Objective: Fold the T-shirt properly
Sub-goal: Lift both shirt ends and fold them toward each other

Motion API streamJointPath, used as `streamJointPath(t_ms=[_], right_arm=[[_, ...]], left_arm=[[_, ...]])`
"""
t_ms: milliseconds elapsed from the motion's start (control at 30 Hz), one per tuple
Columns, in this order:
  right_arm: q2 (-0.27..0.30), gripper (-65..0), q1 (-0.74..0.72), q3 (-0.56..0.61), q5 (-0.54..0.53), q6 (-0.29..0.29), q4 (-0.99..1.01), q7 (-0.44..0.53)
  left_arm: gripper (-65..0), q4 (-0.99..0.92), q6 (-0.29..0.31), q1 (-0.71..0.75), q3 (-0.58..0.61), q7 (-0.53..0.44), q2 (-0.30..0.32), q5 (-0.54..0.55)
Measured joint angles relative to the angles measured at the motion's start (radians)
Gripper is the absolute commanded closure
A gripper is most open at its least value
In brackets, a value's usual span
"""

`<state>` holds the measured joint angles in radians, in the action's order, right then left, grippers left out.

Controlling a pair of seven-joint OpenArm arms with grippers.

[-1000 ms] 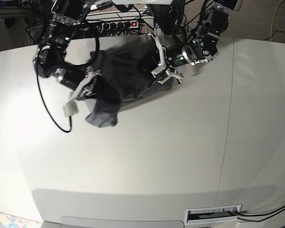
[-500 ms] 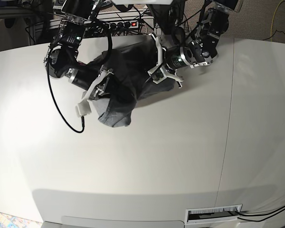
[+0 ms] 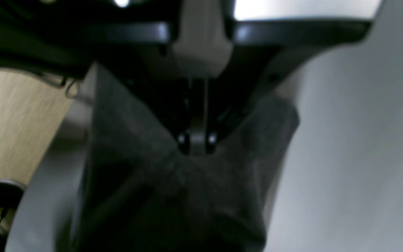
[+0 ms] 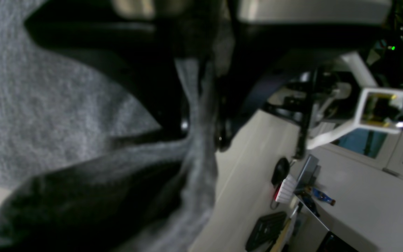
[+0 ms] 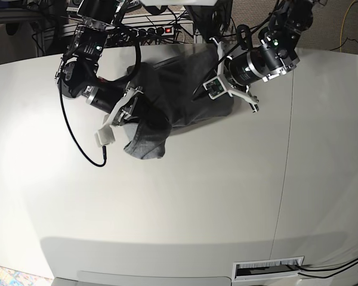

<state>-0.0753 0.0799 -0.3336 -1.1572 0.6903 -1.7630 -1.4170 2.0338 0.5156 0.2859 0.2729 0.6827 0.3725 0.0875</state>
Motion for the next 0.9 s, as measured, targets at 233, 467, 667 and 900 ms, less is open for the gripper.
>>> streamJointPath(t_ms=[233, 467, 667, 900], right_arm=[[-0.018, 0.0, 0.0, 0.0, -0.02, 0.0, 0.0, 0.0], [-0.063, 0.0, 0.0, 0.019, -0.031, 0.0, 0.0, 0.0], [-0.061, 0.0, 0.0, 0.157, -0.029, 0.0, 0.0, 0.0], [-0.062, 0.0, 0.0, 0.212, 0.048, 0.0, 0.0, 0.0]], left_arm=[[0.0, -0.044, -0.039, 0.074, 0.0, -0.178, 0.09, -0.038], [0.0, -0.115, -0.071, 0.09, 0.001, -0.251, 0.107, -0.045], [0.0, -0.174, -0.071, 0.079, 0.0, -0.309, 0.105, -0.031], [0.0, -0.182, -0.072, 0.079, 0.0, -0.321, 0.105, -0.031]])
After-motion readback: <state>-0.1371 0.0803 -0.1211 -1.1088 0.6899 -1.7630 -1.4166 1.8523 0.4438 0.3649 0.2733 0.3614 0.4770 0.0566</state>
